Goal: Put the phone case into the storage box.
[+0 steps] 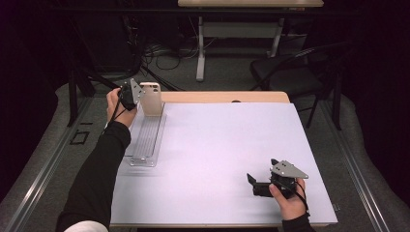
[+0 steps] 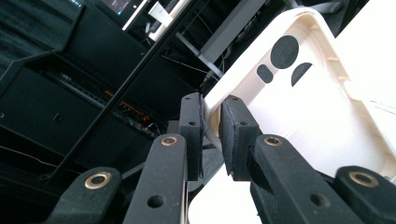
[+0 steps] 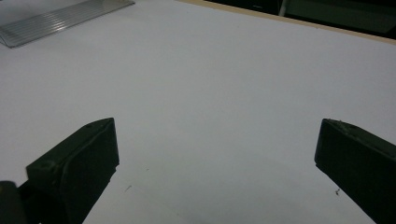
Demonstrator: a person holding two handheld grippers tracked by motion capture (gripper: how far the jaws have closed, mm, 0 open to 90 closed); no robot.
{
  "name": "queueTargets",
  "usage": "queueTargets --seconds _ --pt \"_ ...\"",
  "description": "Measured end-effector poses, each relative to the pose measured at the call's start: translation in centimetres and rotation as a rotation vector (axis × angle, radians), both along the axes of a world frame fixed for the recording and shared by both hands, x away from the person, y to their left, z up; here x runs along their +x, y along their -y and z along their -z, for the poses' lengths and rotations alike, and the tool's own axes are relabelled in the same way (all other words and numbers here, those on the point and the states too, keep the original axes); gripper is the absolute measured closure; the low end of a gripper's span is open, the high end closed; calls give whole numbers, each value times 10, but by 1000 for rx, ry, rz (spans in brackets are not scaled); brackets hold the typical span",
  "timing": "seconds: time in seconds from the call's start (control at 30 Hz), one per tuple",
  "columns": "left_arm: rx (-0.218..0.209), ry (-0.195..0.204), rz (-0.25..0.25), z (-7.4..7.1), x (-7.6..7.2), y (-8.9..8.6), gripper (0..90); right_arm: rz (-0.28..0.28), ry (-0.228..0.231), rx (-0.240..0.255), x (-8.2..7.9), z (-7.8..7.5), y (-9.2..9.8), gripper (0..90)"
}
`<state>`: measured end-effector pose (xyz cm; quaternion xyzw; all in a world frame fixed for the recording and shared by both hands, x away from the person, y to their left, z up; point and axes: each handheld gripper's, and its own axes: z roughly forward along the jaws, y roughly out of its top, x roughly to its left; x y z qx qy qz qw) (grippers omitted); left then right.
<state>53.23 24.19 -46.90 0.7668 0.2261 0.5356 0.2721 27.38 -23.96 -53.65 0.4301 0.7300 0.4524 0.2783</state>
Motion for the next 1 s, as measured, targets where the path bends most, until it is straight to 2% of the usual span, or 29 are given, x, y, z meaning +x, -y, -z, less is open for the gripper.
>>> queueTargets --seconds 0.4,0.6,1.0 --pt "50 18 18 1 0 1 794 -1 -1 -3 0 1 0 0" --pt "73 21 10 1 2 -1 790 -1 -7 -4 0 1 -1 0" --pt "42 2 -12 2 4 -5 775 -5 -5 -2 0 3 -1 0"
